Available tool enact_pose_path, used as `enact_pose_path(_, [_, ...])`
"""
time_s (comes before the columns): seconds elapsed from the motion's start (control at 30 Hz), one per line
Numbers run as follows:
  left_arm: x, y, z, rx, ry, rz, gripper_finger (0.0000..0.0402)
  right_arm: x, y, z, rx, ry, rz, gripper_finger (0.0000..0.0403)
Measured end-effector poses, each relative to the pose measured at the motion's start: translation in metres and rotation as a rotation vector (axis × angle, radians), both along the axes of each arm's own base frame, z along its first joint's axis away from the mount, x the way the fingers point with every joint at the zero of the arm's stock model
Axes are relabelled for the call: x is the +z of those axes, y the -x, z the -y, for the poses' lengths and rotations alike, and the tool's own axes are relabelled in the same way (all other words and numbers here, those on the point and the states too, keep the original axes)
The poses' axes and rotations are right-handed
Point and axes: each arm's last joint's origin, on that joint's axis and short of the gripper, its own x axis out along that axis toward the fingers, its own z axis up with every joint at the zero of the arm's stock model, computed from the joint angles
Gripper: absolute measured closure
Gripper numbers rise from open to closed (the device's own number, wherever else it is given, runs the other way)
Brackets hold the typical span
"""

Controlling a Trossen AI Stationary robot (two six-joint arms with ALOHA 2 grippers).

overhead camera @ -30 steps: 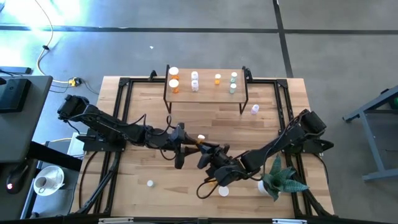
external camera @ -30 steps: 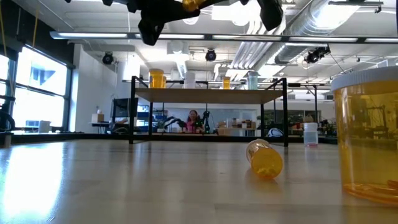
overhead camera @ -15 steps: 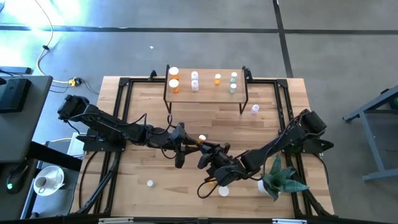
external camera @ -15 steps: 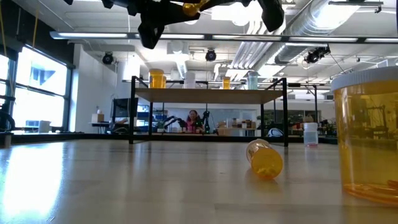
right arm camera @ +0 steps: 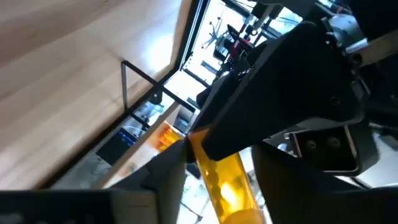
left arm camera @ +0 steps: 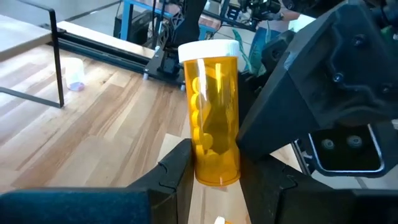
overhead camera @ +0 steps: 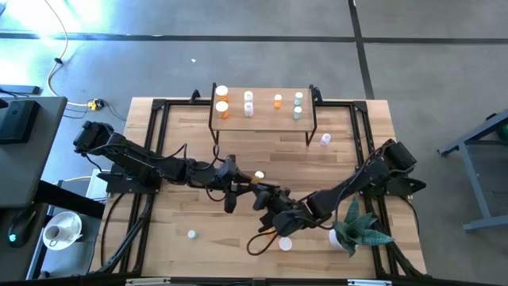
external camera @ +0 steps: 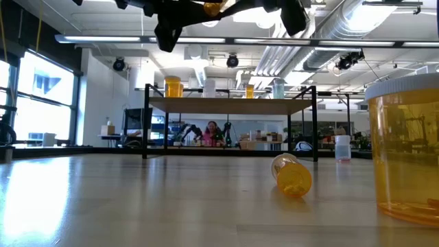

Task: Pick and place medicine bottles onto shelf by color
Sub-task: Put the top center small orange pill bottle on the shelf aligned with the other small orange pill bottle

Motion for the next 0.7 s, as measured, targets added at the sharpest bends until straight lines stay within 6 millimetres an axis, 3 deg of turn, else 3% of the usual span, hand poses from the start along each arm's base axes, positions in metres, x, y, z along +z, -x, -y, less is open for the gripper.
enact_pose_path(0.2, [0.001, -0.001, -0.009, 0.013, -0.056, -0.005, 0.0301, 0.000, 0.000, 0.001, -0.037, -0.084, 0.069, 0.0184])
enact_pose_path(0.7, [-0.010, 0.007, -0.026, 0.139, -0.173, -0.100, 0.0301, 0.011, -0.006, 0.010, -0.212, -0.118, 0.266, 0.0181])
